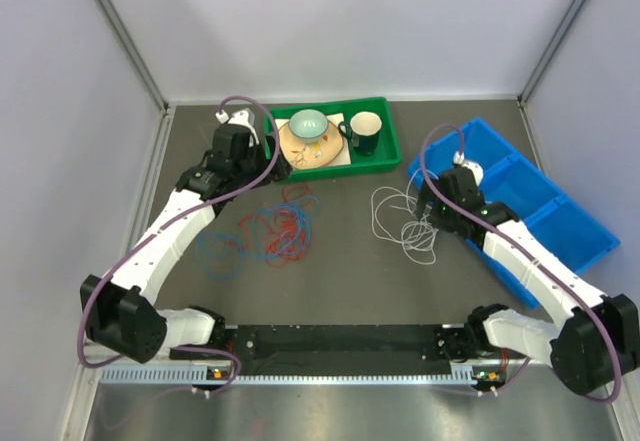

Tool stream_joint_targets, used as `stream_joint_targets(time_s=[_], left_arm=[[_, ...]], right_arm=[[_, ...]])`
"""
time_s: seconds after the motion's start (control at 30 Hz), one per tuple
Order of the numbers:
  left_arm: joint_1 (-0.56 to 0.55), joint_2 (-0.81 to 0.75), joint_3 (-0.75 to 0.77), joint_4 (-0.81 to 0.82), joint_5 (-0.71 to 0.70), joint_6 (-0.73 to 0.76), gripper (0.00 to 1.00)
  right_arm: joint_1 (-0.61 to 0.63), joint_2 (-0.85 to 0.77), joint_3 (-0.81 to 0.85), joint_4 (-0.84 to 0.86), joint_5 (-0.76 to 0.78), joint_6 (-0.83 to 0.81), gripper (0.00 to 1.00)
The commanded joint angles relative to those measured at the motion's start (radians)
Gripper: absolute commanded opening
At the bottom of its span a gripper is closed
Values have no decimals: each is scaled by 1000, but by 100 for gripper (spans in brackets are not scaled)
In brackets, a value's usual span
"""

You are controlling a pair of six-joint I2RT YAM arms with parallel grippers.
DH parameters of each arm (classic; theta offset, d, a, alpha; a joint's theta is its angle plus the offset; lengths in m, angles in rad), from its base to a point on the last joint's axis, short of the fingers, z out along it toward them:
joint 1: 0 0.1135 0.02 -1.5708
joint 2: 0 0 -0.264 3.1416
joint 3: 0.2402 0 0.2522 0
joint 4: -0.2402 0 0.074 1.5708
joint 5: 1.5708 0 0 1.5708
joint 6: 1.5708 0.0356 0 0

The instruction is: Untangle the cables

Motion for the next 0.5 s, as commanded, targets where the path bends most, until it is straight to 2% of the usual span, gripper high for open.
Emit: stream_joint_targets(time_s=[0.0,0.27,0.47], left_arm=[[4,-31,-15,37,44,-4,83],[4,-40,-21,33,43,-2,83],[5,-47,-24,25,30,4,83]], right_arm=[[3,18,-59,102,-3,105,97],[-42,163,-88,246,-14,122,96],[-45,283,-75,353,-29,151,91]])
